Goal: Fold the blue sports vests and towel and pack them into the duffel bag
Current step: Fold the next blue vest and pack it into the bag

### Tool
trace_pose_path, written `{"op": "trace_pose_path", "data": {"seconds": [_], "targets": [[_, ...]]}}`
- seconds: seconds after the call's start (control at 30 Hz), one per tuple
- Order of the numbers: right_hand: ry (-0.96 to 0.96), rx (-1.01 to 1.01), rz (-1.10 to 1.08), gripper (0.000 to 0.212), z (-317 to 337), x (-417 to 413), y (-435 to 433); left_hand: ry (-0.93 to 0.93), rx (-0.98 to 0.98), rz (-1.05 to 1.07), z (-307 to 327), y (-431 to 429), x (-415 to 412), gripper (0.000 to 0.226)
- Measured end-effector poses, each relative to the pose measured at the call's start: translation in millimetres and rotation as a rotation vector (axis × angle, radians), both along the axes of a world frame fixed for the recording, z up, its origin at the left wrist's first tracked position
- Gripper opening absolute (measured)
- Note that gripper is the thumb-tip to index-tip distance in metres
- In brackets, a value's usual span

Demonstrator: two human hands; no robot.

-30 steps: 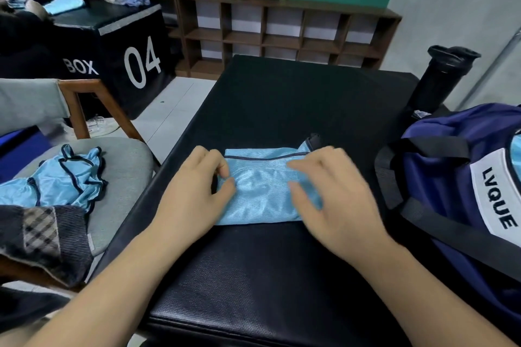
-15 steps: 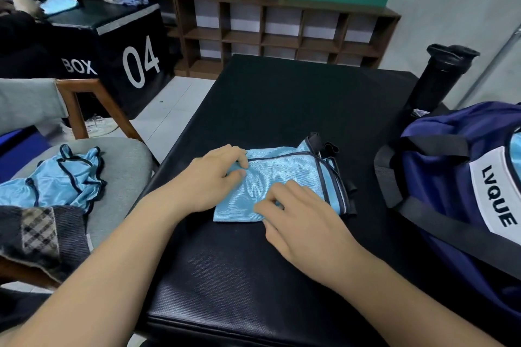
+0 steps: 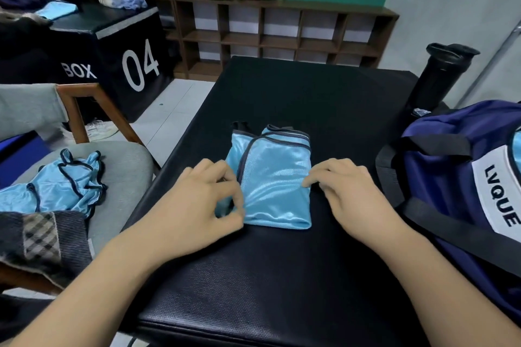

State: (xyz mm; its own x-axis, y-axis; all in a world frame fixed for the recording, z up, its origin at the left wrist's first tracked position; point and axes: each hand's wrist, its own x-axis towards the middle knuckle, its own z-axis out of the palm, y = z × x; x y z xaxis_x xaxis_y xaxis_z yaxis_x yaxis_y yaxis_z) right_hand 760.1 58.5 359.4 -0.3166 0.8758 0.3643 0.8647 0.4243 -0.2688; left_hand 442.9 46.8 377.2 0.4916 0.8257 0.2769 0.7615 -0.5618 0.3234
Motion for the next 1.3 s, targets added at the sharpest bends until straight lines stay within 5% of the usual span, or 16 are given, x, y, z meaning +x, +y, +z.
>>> {"op": "trace_pose_path", "data": {"seconds": [0.23,0.53,0.83,0.93,1.13,1.2,1.3], "targets": [[0.021,-0.020,0.156,0.067,-1.1,-10.4,-5.7,0.018,0.005,-0.082,0.9,-10.2,5.2,0.050],[0.121,-0.247,0.290,0.079,0.8,-8.2,-8.9,0.066,0.055,-0.100,-5.9,-7.6,16.1,0.008],[0.151,-0.381,0.229,0.053,17.7,-9.5,-14.5,-0.164,-0.026,0.001,-2.3,-14.9,18.1,0.006],[0.185,-0.297,0.218,0.029,13.9,-16.4,-13.9,-0.247,-0.041,0.002,1.0,-18.9,20.3,0.011],[0.547,-0.343,0.095,0.034,19.3,-23.5,-17.7,-0.684,-0.216,0.084,12.1,-20.6,17.7,0.035],[0.669,-0.366,0.063,0.039,20.6,-24.2,-18.2,-0.727,-0.317,0.109,14.4,-19.9,16.6,0.047],[0.796,-0.414,0.013,0.046,22.1,-26.7,-19.5,-0.677,-0.415,0.171,14.3,-17.7,18.2,0.034]]}}
